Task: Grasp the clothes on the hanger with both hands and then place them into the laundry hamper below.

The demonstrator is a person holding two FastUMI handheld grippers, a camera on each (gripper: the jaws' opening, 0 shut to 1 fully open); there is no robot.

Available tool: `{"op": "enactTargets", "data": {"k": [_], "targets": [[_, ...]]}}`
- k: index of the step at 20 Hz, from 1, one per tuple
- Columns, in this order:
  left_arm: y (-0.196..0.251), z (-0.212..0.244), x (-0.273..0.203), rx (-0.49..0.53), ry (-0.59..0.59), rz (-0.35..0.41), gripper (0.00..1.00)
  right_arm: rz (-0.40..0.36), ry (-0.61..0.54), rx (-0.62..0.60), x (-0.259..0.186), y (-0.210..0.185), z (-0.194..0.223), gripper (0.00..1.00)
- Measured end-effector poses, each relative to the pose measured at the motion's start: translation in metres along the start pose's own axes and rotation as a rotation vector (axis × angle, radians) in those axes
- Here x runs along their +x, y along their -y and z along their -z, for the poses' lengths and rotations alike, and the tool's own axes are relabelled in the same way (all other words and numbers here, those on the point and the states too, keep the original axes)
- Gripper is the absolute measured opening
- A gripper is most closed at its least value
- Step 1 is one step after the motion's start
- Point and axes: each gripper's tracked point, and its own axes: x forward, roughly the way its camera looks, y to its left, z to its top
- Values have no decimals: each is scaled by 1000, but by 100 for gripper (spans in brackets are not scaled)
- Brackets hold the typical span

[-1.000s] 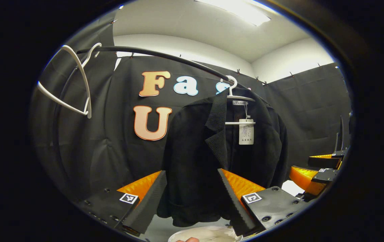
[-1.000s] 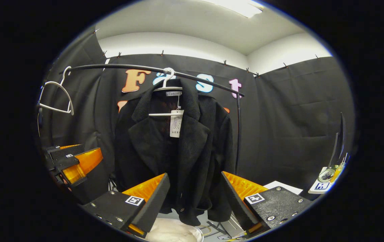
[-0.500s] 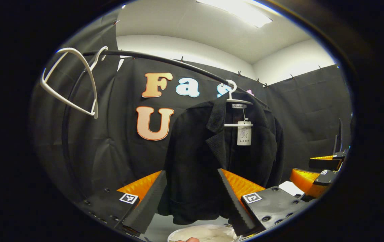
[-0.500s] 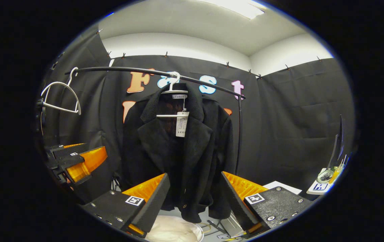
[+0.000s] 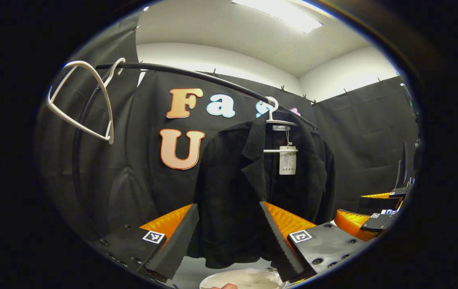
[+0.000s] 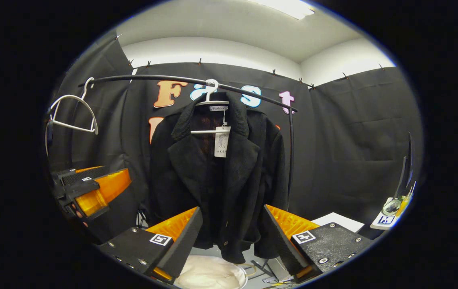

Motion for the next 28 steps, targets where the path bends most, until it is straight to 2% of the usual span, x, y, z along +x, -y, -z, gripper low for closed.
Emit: {"op": "enactTargets", "data": {"k": [2, 6, 8, 11, 13, 14, 16, 18, 19, 20, 21, 23, 24, 26, 28], "targets": [[-2, 2, 1, 0, -2, -11, 96, 25, -11, 3, 19, 5, 0, 93], [-9, 1, 1, 3, 2, -28, 95, 20, -7, 24, 70, 0, -7, 94], [-13, 2, 0, 1, 5, -39, 93, 69, 11, -3, 100, 7, -7, 94], [-19, 1, -2, 15, 9, -57, 93, 82, -17, -5, 140, 1, 8, 94], [-26, -3, -6, 28, 18, -77, 96, 104, -56, -2, 162, 4, 22, 94], [-31, -4, -8, 34, 23, -90, 100, 131, -68, -16, 172, 11, 27, 94], [-39, -5, -12, 39, 24, -114, 98, 164, -85, -41, 186, 21, 35, 94], [-46, -3, -13, 39, 17, -131, 96, 173, -90, -48, 197, 28, 39, 93], [-48, -2, -12, 39, 13, -136, 96, 177, -89, -46, 200, 33, 39, 96], [-50, -1, -11, 37, 10, -137, 96, 162, -91, -37, 200, 33, 39, 92], [-50, 1, -9, 33, 8, -133, 98, 165, -85, -33, 198, 38, 38, 95], [-45, 2, -3, 26, 6, -117, 100, 173, -78, -42, 189, 51, 35, 59], [-41, 3, 0, 26, 3, -103, 96, 177, -72, -43, 180, 58, 32, 41], [-28, 3, 14, 31, 4, -60, 97, 163, -28, -17, 163, 64, 16, 5], [-9, 3, 27, 17, 11, -10, 94, 148, 16, -17, 139, 69, -6, 1]]}}
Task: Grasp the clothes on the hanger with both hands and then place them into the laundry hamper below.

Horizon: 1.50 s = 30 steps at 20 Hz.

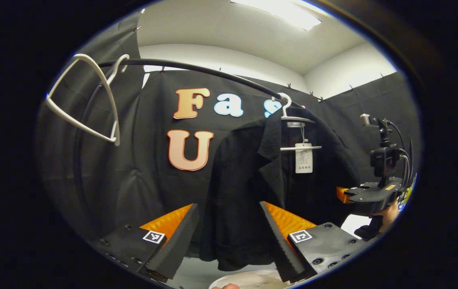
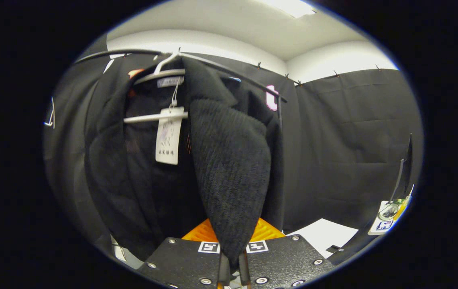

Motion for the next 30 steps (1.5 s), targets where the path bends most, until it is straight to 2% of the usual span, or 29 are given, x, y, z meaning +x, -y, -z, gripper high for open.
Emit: {"op": "enactTargets", "data": {"k": [1, 4, 6, 8, 9, 13, 14, 15, 16, 20, 22, 24, 27, 30], "targets": [[14, 1, 9, -14, 1, 29, 96, -14, 19, -12, -12, 1, -11, 8], [47, 3, 37, -54, 16, 97, 94, -58, 57, -50, -39, 0, -37, 8], [62, 5, 59, -91, 28, 105, 96, -84, 68, -47, -54, -3, -48, 8], [79, 9, 82, -133, 40, 104, 93, -104, 75, -29, -62, -4, -56, 8], [86, 12, 95, -147, 42, 98, 100, -108, 74, -30, -64, -4, -58, 8], [105, 32, 139, -120, 29, 31, 93, -131, 69, -44, -67, -3, -62, 8], [99, 37, 148, -86, 33, -16, 92, -137, 65, -41, -66, -5, -62, 8], [92, 43, 153, -55, 35, -64, 100, -142, 60, -41, -65, -6, -61, 8], [85, 50, 160, -34, 28, -101, 92, -146, 56, -44, -65, -7, -61, 8], [48, 65, 173, -30, 14, -188, 97, -162, 53, -46, -67, -9, -60, 8], [17, 64, 171, -8, 20, -243, 94, -170, 52, -40, -67, -10, -58, 8], [-6, 55, 163, 14, 35, -283, 99, -177, 52, -34, -65, -7, -58, 8], [-30, 35, 146, 56, 79, -317, 99, -183, 58, -34, -65, -5, -59, 8], [-36, 19, 137, 90, 87, -273, 94, -185, 61, -23, -64, -5, -57, 8]]}}
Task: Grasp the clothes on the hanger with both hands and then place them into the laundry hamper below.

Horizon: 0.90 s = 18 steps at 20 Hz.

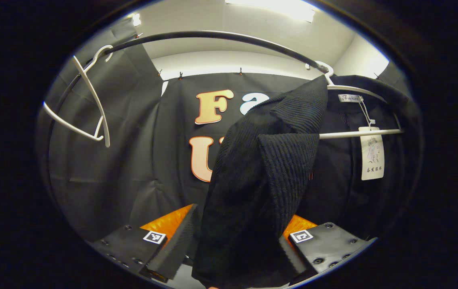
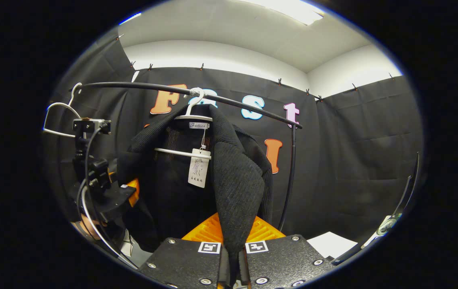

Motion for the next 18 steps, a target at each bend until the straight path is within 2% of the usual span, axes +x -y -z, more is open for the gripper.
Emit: {"op": "enactTargets", "data": {"k": [1, 2, 3, 6, 8, 9, 11, 13, 14, 15, 18], "targets": [[1, -5, -3, -3, 1, 33, 89, 0, 2, 7, 0, 1, 1, 8], [2, -13, -7, -8, 12, 61, 79, 3, 4, 15, -1, 2, 0, 9], [0, -19, -9, -9, 19, 82, 75, 17, 9, 24, -2, 5, 0, 9], [7, -32, -23, -20, 22, 158, 46, 70, 44, 48, -5, 18, -6, 9], [9, -42, -33, -60, 21, 198, 31, 79, 55, 50, -9, 20, -10, 8], [8, -45, -38, -81, 14, 213, 19, 79, 65, 48, -11, 20, -12, 8], [17, -50, -47, -125, -16, 280, 14, 65, 68, 59, -13, 17, -15, 7], [18, -59, -52, -147, -17, 313, 14, 60, 58, 67, -14, 13, -15, 6], [13, -64, -52, -130, -5, 295, 17, 65, 61, 62, -15, 16, -18, 4], [7, -70, -53, -101, 12, 263, 14, 66, 62, 57, -15, 17, -19, 4], [3, -95, -57, -49, 85, 238, 17, 60, 74, 50, -16, 16, -27, 4]]}}
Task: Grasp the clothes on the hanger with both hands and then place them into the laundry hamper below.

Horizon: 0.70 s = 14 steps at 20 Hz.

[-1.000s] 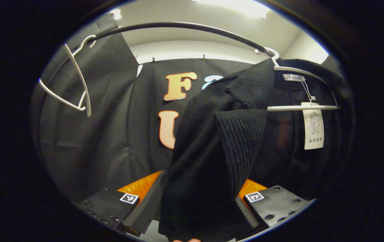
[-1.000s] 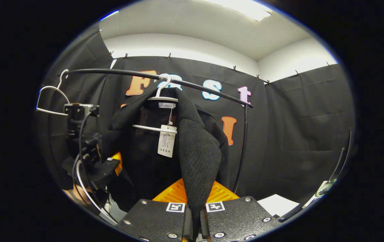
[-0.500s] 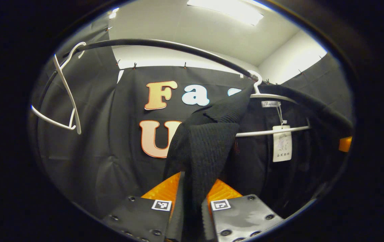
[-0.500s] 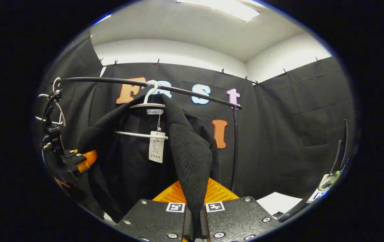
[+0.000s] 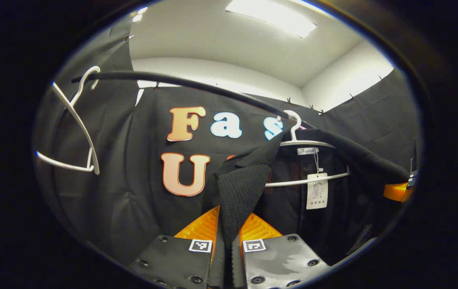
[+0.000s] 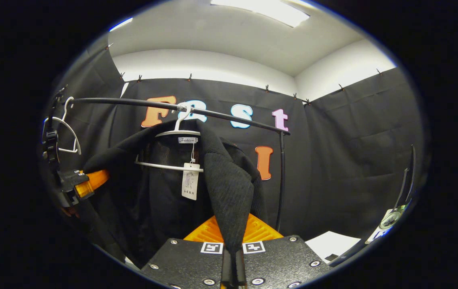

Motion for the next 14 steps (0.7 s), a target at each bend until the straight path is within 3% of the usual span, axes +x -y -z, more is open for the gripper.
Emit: {"op": "enactTargets", "data": {"k": [1, 3, 6, 13, 14], "targets": [[0, -6, -1, 14, 9, -10, 11, 0, 6, -4, 1, 1, -4, 4], [-1, -16, 0, 46, 28, -40, 14, 4, 28, -7, 1, 4, -16, 4], [10, -26, 4, 32, 48, -9, 17, 7, 64, -16, 3, 8, -37, 4], [6, -60, 24, 58, 118, 8, 17, 58, 182, -175, 17, 31, -106, 4], [5, -63, 29, 66, 125, 4, 10, 77, 200, -208, 20, 37, -119, 4]]}}
